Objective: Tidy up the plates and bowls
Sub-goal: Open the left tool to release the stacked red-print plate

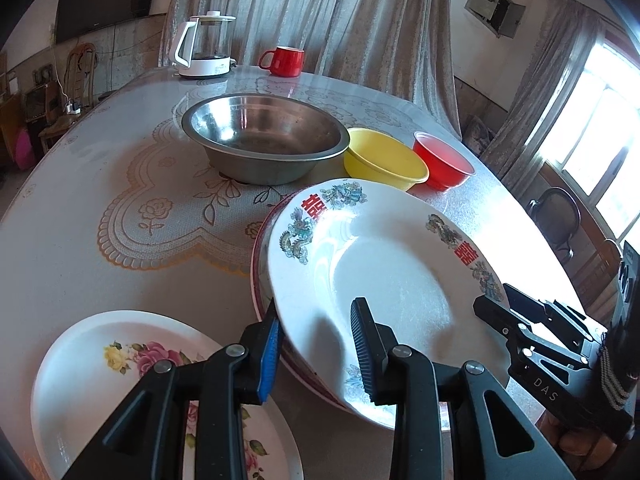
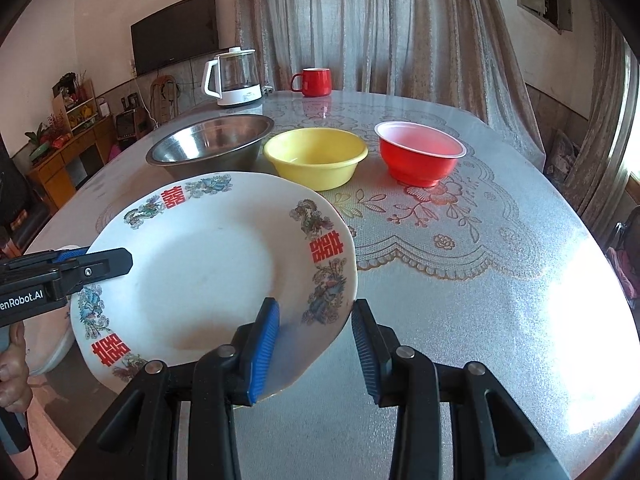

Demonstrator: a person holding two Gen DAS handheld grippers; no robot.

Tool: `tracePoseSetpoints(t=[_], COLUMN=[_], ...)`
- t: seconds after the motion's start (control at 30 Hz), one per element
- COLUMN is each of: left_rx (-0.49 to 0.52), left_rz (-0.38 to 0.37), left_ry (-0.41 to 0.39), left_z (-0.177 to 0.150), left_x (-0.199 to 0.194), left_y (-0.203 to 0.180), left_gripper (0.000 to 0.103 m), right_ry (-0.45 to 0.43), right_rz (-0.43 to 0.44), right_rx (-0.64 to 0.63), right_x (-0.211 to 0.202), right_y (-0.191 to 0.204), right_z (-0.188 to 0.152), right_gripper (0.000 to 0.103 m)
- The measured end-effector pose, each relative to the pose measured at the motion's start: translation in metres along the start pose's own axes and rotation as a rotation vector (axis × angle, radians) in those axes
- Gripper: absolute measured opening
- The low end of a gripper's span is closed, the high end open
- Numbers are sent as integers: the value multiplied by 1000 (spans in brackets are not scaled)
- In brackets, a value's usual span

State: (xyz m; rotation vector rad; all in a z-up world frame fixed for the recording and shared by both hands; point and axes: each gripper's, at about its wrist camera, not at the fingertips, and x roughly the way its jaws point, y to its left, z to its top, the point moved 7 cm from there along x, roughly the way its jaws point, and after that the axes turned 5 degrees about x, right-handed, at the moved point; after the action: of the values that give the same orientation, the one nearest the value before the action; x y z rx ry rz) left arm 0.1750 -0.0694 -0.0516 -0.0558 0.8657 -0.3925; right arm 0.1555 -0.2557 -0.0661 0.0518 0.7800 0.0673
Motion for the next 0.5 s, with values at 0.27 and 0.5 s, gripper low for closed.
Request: tracePoseSetpoints(t=[0.27,0.5], left_rx=[-13,17], left_rz=[-7,25], left_ry=[8,-9], left_z=[4,2], left_x=[5,1], left_y=[-2,-4], left_gripper=[45,45], right_ry=[-38,-41], right_rz=[-90,-104], right_rx=[-77,-89], right_x=[9,8], right_y=[4,4], right_z=[8,7], right_gripper=[37,37])
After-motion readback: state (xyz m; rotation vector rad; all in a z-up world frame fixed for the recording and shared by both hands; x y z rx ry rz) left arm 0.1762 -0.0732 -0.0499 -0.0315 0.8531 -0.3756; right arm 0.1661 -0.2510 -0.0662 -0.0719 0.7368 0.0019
